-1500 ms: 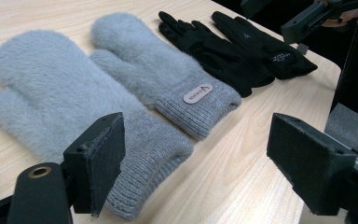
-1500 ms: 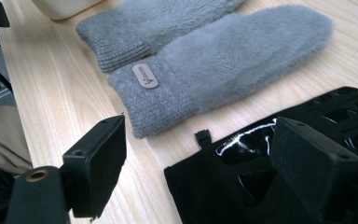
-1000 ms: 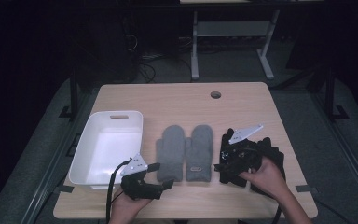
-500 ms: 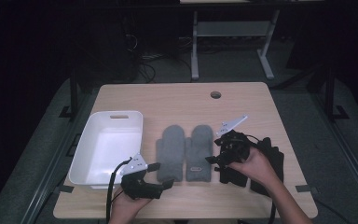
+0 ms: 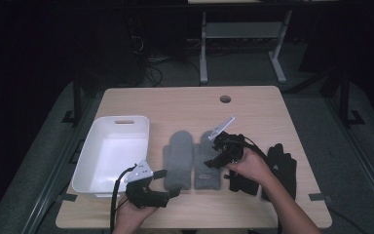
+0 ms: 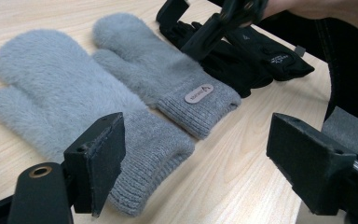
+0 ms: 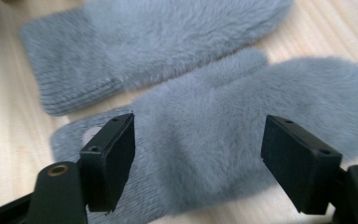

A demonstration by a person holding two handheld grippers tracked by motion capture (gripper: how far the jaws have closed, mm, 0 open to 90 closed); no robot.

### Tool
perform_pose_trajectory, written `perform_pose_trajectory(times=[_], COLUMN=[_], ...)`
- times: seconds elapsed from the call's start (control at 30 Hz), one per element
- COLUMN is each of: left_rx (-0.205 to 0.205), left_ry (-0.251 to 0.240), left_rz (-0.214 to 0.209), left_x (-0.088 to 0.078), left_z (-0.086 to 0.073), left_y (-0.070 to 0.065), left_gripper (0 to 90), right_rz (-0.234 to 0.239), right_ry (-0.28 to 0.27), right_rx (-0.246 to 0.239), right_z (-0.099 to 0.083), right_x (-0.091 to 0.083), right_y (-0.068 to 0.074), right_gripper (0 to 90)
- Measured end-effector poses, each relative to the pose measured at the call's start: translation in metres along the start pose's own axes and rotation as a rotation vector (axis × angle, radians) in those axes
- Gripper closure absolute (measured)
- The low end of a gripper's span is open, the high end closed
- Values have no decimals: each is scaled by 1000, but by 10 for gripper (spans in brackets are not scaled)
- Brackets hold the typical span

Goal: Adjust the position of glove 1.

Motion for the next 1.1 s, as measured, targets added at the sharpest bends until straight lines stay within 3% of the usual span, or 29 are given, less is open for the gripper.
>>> perform_pose_trajectory(times=[0.37, 0.7, 1.1], left_rx=[-4, -13, -19], left_ry=[1, -10, -10], left_rz=[0, 0, -1], left_x=[-1, -2, -2], left_z=[1, 2, 1], left_y=[1, 2, 1], left_gripper=[193, 196, 198], right_rz=[22, -19, 14], right_ry=[75, 130, 69], right_rx=[-2, -50, 15], right_z=[-4, -6, -13], right_x=[31, 41, 38], right_y=[-10, -8, -7], right_gripper=[330, 462, 738])
Point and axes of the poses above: each handheld gripper's, and its own axes: x roughly forward along the jaws, z roughly out of its top, y roughly to its left, the point moved 5 cm from there along x, roughly forward along the jaws, and after that the axes turned 15 degrees about -x, right-handed, at the moved point
